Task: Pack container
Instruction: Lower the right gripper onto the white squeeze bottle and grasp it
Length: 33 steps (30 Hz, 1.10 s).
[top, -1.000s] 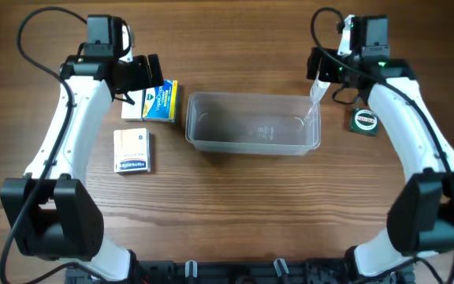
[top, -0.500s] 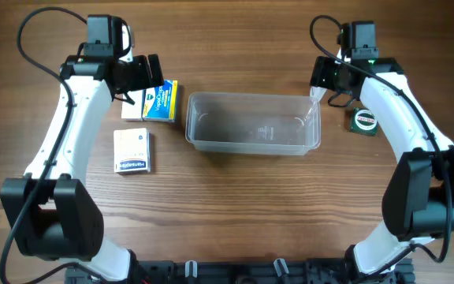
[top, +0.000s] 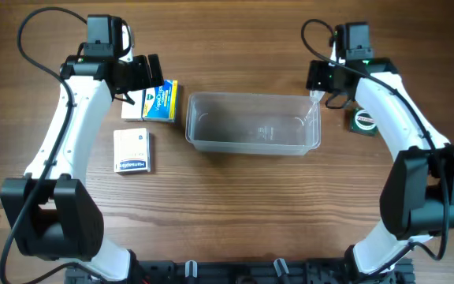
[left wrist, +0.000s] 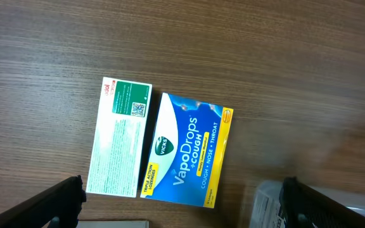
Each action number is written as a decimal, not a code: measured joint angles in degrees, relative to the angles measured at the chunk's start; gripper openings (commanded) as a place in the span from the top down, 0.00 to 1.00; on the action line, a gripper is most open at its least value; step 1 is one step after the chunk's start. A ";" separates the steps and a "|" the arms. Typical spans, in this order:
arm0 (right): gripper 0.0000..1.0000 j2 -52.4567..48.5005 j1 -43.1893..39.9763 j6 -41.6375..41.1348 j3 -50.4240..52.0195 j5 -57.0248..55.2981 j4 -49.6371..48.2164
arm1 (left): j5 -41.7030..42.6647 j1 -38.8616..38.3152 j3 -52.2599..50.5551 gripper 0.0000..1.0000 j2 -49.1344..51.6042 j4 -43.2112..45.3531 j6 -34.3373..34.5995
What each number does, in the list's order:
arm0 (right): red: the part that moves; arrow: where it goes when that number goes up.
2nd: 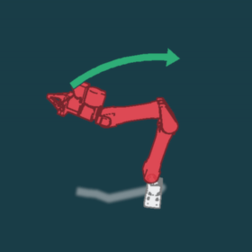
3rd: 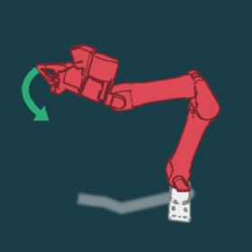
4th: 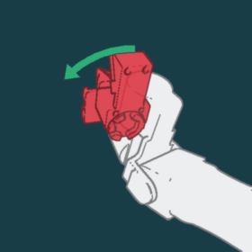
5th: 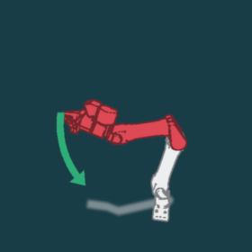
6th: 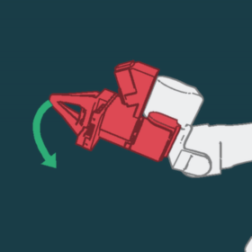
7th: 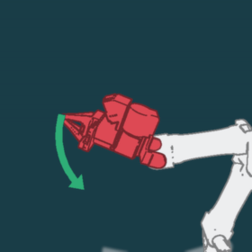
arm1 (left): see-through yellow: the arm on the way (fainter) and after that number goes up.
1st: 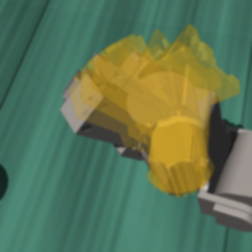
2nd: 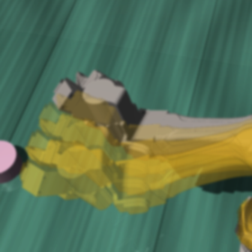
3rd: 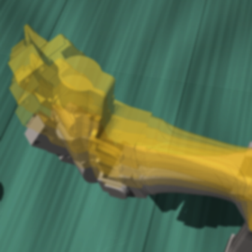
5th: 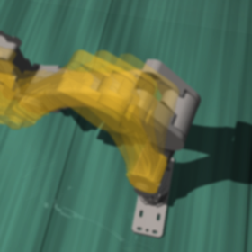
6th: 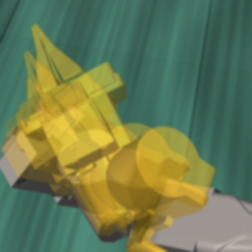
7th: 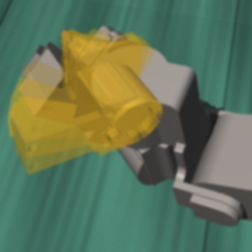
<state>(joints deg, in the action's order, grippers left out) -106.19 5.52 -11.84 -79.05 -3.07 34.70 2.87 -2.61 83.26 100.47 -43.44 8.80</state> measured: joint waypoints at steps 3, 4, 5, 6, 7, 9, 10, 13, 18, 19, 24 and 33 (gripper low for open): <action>0.32 0.00 0.35 -0.22 0.00 -0.02 -0.28 | 0.00 0.00 0.00 0.00 0.00 -0.07 0.02; 0.32 0.00 0.35 -0.52 0.00 -0.26 -0.28 | 0.00 0.00 0.00 0.00 0.00 -0.15 0.02; 0.32 0.00 0.35 -0.74 0.00 -0.48 -0.28 | 0.00 0.00 0.00 0.00 0.00 -0.22 0.02; 0.32 0.00 0.35 -0.96 0.00 -0.63 -0.28 | 0.00 0.00 0.00 0.00 0.00 -0.24 0.02; 0.33 0.00 0.35 -1.18 0.00 -0.66 -0.28 | 0.00 0.00 0.00 0.00 0.00 -0.24 0.00; 0.33 0.00 0.35 -1.84 0.00 -0.87 -0.28 | 0.00 0.00 0.00 0.00 0.00 -0.24 0.00; 0.33 0.00 0.35 -2.01 0.00 -0.94 -0.28 | 0.00 0.00 0.00 0.00 0.00 -0.24 0.00; 0.36 -0.15 0.35 -2.05 0.00 -1.46 -0.28 | 0.00 0.00 0.00 0.00 0.00 -0.24 0.02; 0.52 -1.51 0.35 -1.99 0.00 -2.01 -0.31 | 0.00 0.00 0.00 0.00 0.00 -0.26 0.00; 0.52 -1.60 0.35 -1.84 0.00 -2.05 -0.28 | 0.00 0.00 0.00 0.00 0.00 -0.26 0.02; 0.64 -1.62 0.35 -1.79 0.00 -2.16 -0.28 | 0.00 0.00 0.00 0.00 0.00 -0.26 0.02; 0.71 -1.60 0.35 0.55 0.00 -3.02 -0.44 | -0.87 0.00 0.00 0.47 0.00 -0.28 -0.33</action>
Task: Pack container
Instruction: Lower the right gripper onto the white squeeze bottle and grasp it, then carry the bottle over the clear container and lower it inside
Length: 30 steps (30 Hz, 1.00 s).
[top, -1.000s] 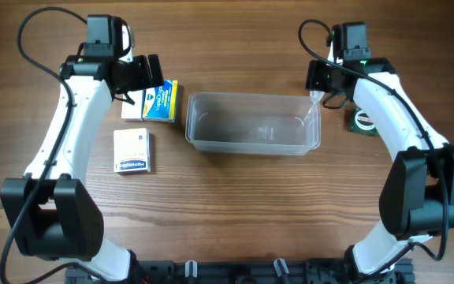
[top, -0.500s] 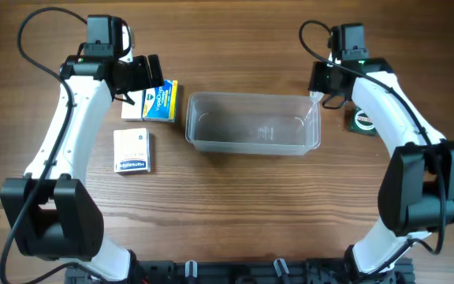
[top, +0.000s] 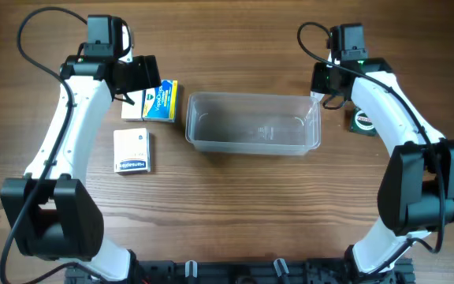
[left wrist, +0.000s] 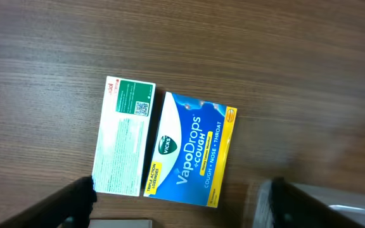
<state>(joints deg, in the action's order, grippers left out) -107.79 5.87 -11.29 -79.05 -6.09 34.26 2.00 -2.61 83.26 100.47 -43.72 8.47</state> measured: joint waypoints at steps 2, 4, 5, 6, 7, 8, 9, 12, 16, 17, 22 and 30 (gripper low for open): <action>0.71 0.00 0.00 0.15 0.00 0.00 0.00 | -0.52 0.00 0.00 0.51 0.00 0.00 -0.04; 0.71 0.09 0.00 0.61 0.00 -0.04 0.22 | -2.38 0.00 0.00 0.51 0.00 -0.07 -0.31; 0.71 0.17 0.00 0.92 0.00 -0.09 0.44 | -3.32 0.02 0.00 0.51 0.00 -0.24 -0.31; 0.71 0.39 0.00 1.09 0.00 -0.20 0.87 | -4.28 0.11 0.00 0.52 0.00 -0.46 -0.31; 0.71 0.74 0.00 1.16 0.00 -0.22 1.40 | -4.90 0.26 0.00 0.52 0.00 -0.66 -0.33; 0.71 1.27 0.00 1.31 0.00 -0.26 1.75 | -5.46 0.55 0.00 0.52 0.00 -0.83 -0.31; 0.71 2.10 0.00 1.38 0.02 -0.39 1.95 | -5.81 0.94 0.00 0.51 0.00 -0.83 -0.28; 0.71 5.92 0.00 1.55 0.02 -0.42 3.19 | -6.56 2.64 0.00 0.36 0.00 -0.85 0.13; 0.71 12.70 0.00 1.55 0.02 -0.42 5.66 | -6.91 4.92 0.00 0.21 0.00 -1.36 2.36; 0.71 14.64 0.00 1.55 0.02 -0.42 6.51 | -6.93 5.25 0.00 0.06 0.00 -1.46 2.62; 0.71 22.88 1.53 1.55 0.02 -0.74 11.30 | -6.91 5.38 0.00 0.00 0.00 -1.64 3.65; 0.72 31.17 11.69 -1.11 0.02 -1.01 18.05 | -6.91 5.38 0.00 0.00 0.00 -1.68 3.67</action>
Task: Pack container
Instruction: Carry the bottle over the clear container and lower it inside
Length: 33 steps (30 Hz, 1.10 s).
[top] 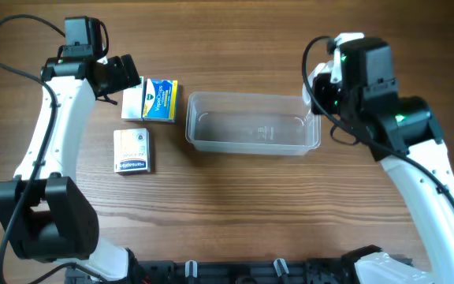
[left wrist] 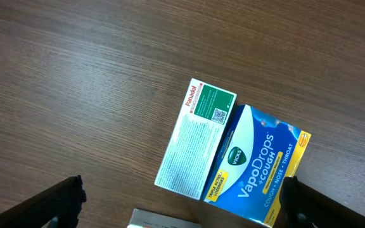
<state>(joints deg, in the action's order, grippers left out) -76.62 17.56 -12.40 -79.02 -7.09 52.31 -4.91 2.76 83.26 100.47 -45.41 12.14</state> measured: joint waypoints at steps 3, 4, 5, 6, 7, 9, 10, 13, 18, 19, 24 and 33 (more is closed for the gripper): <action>0.72 0.00 0.52 -3.34 0.00 -0.02 4.44 | 0.00 0.00 0.00 0.00 0.00 0.00 0.00; 0.72 0.00 0.50 -4.42 0.00 -0.02 5.05 | 0.00 0.00 0.00 0.00 0.00 -0.02 0.00; 0.72 0.00 0.52 -5.40 0.00 -0.02 5.33 | 0.00 0.00 0.00 0.00 0.00 0.00 0.00; 0.72 0.00 0.52 -6.03 0.00 0.04 5.40 | 0.00 0.00 0.00 0.00 0.00 0.00 0.00; 0.72 0.00 0.52 -6.62 0.00 0.22 5.40 | 0.00 0.00 0.00 0.00 0.00 0.00 0.00; 0.72 -0.02 0.52 -7.30 0.00 0.42 5.51 | 0.00 0.00 0.00 0.00 0.00 0.00 0.00; 0.72 -0.07 0.52 -7.37 0.00 0.52 5.51 | 0.00 0.00 0.00 0.00 0.00 0.00 0.00; 0.72 -0.76 0.52 -7.54 0.31 0.63 5.33 | 0.00 0.00 0.00 0.00 0.00 0.00 0.00; 0.71 -4.02 0.92 -7.54 3.41 0.55 3.34 | 0.00 0.00 0.00 0.00 0.00 -0.02 0.00; 0.71 -4.66 1.31 -7.54 3.65 0.46 2.91 | 0.00 0.00 0.00 0.00 0.00 0.00 0.00; 0.72 -7.23 6.05 -8.39 3.69 -2.49 1.42 | 0.00 0.00 0.00 0.00 0.00 0.00 0.00; 0.73 -13.09 6.99 -11.58 3.69 -6.38 0.83 | 0.00 0.00 0.00 0.00 0.00 0.00 0.00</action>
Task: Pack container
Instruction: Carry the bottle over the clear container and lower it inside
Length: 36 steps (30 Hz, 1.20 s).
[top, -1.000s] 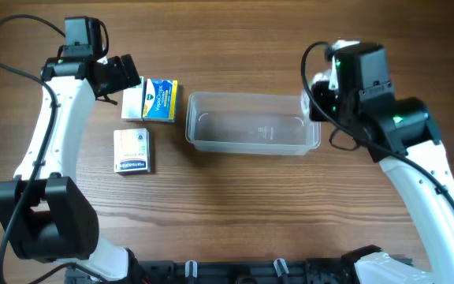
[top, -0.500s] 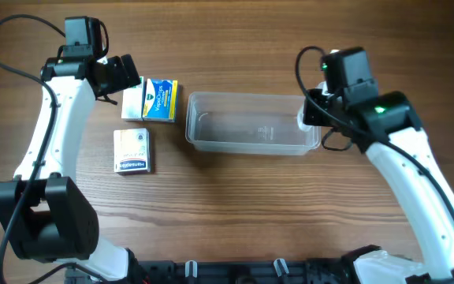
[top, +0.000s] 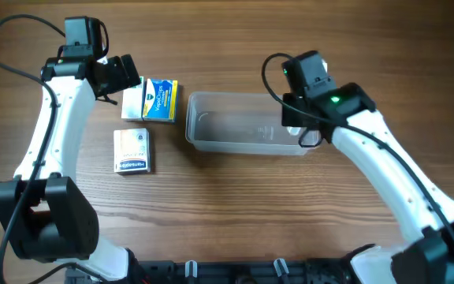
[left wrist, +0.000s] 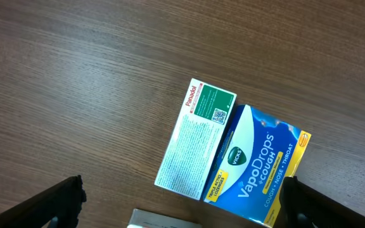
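The clear plastic container (top: 243,126) lies at mid-table. To its left sit a blue Vicks VapoDrops box (top: 160,100) (left wrist: 255,168) and, touching it, a white-green Panadol box (top: 135,102) (left wrist: 195,142). A third white box (top: 132,150) (left wrist: 160,221) lies nearer the front. My left gripper (top: 135,77) (left wrist: 182,206) hovers open above the far edge of these boxes, holding nothing. My right gripper (top: 306,134) hangs over the container's right end; its jaws are not clear from above.
The right arm (top: 369,166) crosses the table right of the container and covers that area. Bare wooden tabletop (top: 235,205) lies in front of the container.
The left arm has not moved. The right arm was raised close to the camera by the container's right end; it is now lower, with its gripper over the container's right part.
At first my left gripper hovered open over the Vicks and Panadol boxes, and my right gripper was beside a green round tin right of the container. Then the left arm shifted left and the right arm rose, hiding the tin. Now the right gripper is over the container.
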Each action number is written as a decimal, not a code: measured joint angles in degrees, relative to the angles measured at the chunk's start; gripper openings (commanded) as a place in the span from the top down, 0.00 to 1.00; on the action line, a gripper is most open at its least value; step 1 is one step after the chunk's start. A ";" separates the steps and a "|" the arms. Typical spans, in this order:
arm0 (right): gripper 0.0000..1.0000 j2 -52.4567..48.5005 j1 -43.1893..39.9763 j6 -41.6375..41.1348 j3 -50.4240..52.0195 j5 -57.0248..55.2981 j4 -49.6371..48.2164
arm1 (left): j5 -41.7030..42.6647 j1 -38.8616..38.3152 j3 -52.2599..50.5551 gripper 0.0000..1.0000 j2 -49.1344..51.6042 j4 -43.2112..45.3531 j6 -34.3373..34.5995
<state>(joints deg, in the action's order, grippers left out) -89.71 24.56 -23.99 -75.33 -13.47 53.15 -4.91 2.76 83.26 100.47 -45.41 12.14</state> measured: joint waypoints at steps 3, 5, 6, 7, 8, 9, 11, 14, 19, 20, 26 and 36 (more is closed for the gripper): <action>0.74 -1.95 0.00 -0.50 0.00 -0.94 -0.94 | 0.00 0.00 0.00 0.00 0.00 0.00 0.00; 0.73 -2.38 0.00 -0.61 0.02 -1.31 -2.19 | 0.00 0.00 0.00 0.00 0.00 0.00 0.00; 0.73 -2.38 0.00 -0.66 0.02 -1.53 -2.69 | 0.00 0.00 0.00 0.00 0.00 0.00 0.00; 0.74 -2.38 0.00 -0.68 0.02 -1.66 -2.95 | 0.00 0.00 0.00 0.00 0.00 0.00 0.00; 0.73 -2.38 0.00 -0.68 0.02 -1.81 -3.10 | 0.00 0.00 0.00 0.00 0.00 0.00 0.00; 0.74 -2.38 0.00 -0.68 0.02 -2.08 -3.10 | 0.00 0.00 0.00 0.00 0.00 0.00 0.00; 0.74 -2.38 0.00 -0.68 0.04 -2.75 -3.10 | 0.00 0.00 0.00 0.00 0.00 0.00 0.00; 0.74 -2.38 0.00 -0.68 0.07 -3.52 -3.08 | 0.00 0.00 0.00 0.00 0.00 0.00 0.00; 0.74 -2.38 0.00 -0.70 3.96 -3.98 -6.56 | 0.00 0.00 0.00 0.00 0.00 -0.02 0.00; 0.74 -2.38 0.00 -0.70 5.42 -4.00 -7.52 | 0.00 0.00 0.00 0.00 0.00 -0.02 0.00; 0.74 -2.58 0.00 -0.68 7.89 -3.96 -8.85 | 0.00 0.00 0.00 0.00 0.00 0.00 0.00; 0.73 -2.60 0.00 -0.39 13.31 -4.22 -15.61 | 0.00 0.00 0.00 0.00 0.00 0.00 0.00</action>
<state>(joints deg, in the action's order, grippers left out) -92.31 24.56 -24.38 -62.02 -17.69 37.54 -4.91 2.76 83.26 100.47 -45.41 12.14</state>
